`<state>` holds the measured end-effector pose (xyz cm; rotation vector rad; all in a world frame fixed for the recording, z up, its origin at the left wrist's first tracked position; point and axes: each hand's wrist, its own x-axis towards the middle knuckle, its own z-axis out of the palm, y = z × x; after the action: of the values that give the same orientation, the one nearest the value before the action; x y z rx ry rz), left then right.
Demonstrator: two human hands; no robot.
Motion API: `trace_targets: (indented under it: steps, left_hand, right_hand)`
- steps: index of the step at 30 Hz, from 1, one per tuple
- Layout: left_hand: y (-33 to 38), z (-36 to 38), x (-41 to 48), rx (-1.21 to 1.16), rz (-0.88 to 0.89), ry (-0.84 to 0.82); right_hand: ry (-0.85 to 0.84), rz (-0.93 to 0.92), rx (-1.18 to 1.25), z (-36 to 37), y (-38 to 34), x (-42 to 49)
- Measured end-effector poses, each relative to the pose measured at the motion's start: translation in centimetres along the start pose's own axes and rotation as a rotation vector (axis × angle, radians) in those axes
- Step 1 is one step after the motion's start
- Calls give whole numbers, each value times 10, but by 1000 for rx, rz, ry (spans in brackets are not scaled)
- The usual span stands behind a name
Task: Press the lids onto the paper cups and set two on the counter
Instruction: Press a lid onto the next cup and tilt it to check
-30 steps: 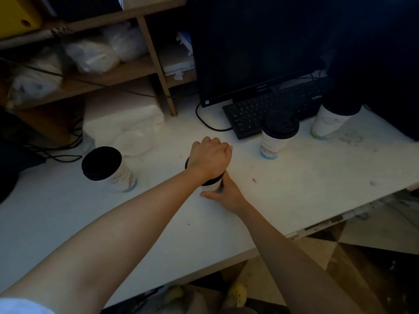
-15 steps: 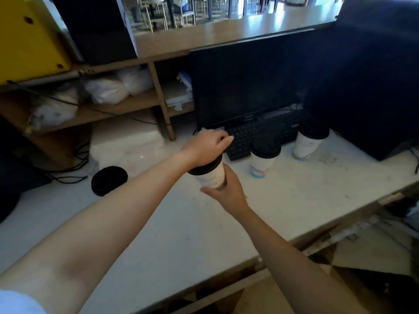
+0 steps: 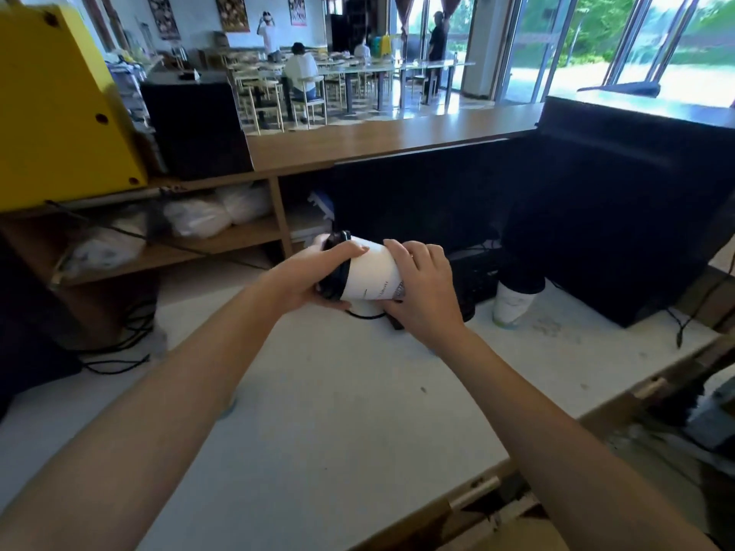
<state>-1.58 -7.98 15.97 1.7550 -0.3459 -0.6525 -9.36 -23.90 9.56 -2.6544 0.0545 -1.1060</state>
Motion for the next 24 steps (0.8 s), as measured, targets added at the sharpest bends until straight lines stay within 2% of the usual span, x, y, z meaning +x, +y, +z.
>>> trace_targets:
  steps: [2, 3, 6, 8, 10, 13, 15, 19, 24]
  left_hand:
    - [-8, -1, -2, -88, 75, 64]
    - [-11, -2, -3, -128, 111, 98]
    - [-15, -8, -10, -132, 248, 170]
    - [-15, -13, -17, -63, 375, 161]
    - [-13, -15, -25, -9, 494, 139]
    - [-9, -17, -33, 81, 619, 130]
    - [-8, -21, -35, 119, 660, 83]
    - [-10, -36, -27, 160, 601, -66]
    - [-9, -30, -21, -319, 269, -118]
  right_hand:
    - [-53, -37, 44, -7, -4, 5]
    - [-126, 1, 142, -11, -4, 9]
    - [-322, 326, 508, -33, -3, 29]
    - [-404, 576, 630, -48, -6, 43]
    - [-532, 746, 773, -60, -10, 53]
    - [-653, 760, 903, -71, -16, 59]
    - [-638, 745, 968, -75, -19, 58]
    - [-462, 698, 1085, -74, -19, 50]
    - [-398, 590, 1113, -77, -18, 44]
